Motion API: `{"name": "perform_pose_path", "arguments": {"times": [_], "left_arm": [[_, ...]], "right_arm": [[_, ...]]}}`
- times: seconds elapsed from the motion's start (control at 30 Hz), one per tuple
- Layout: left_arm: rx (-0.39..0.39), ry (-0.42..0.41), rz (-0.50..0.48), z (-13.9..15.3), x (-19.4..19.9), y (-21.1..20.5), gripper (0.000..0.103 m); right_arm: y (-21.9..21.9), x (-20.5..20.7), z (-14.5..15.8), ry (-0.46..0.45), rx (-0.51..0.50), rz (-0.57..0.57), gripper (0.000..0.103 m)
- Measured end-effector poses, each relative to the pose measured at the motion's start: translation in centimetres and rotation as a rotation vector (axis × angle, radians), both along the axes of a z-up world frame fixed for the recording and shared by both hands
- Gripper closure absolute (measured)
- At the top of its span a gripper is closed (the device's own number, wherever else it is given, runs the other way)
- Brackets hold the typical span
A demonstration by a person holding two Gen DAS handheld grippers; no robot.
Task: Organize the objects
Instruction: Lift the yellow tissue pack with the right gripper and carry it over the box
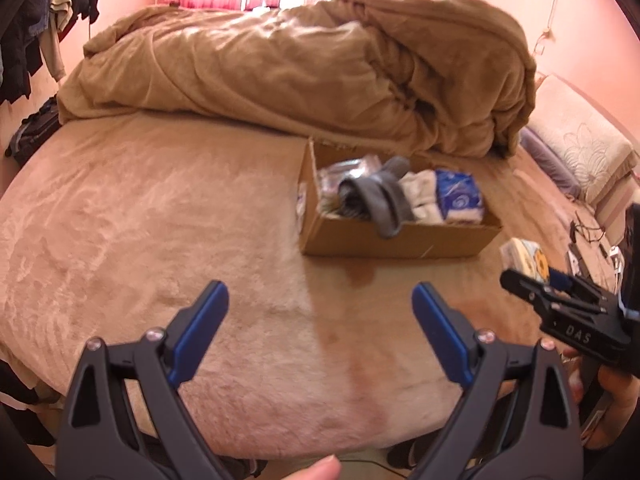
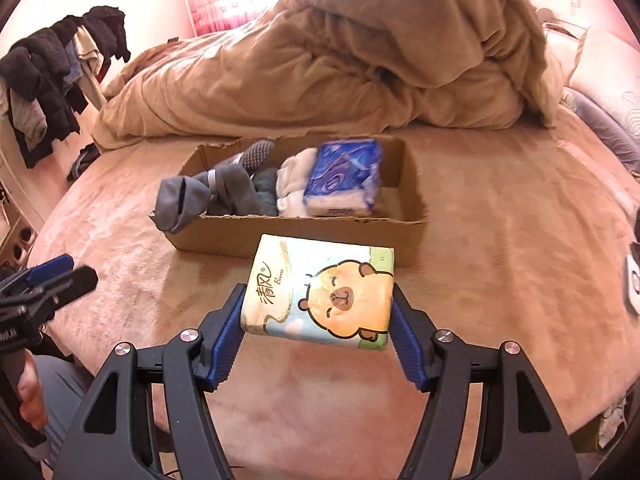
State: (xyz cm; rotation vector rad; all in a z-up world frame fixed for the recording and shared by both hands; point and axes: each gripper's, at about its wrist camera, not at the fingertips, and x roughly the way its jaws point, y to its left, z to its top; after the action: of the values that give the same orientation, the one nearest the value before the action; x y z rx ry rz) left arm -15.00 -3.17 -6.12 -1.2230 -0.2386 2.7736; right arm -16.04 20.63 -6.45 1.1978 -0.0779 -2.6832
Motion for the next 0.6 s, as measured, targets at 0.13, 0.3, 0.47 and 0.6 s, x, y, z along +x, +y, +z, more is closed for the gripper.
{"name": "perform_pose_path", "arguments": {"times": [0.13,0.3,0.47,0.6], "left_arm": [[-0.011,-0.003,0.026,0.9,1.0,0.4,0.009],[-0.013,0.0,0.055,2.0,1.4,0.5,0.009],[-0.036,0.014,0.047,3.6,0.9,1.9,0.009],[-0.047,0.037,0.027,5.1,0.1,3.2,0.009]], "right_arm": [[1.0,1.8,1.6,0.021,0.008,0.013,0.034],[2.6,2.9,3.3,0.047,-0.01,0.007,0.034],[4.1,2.8,4.7,0.073,-0.033,-0.001,0.034],[5.1,2.0,5.6,0.09,-0.053,-0.009,0.034]]}}
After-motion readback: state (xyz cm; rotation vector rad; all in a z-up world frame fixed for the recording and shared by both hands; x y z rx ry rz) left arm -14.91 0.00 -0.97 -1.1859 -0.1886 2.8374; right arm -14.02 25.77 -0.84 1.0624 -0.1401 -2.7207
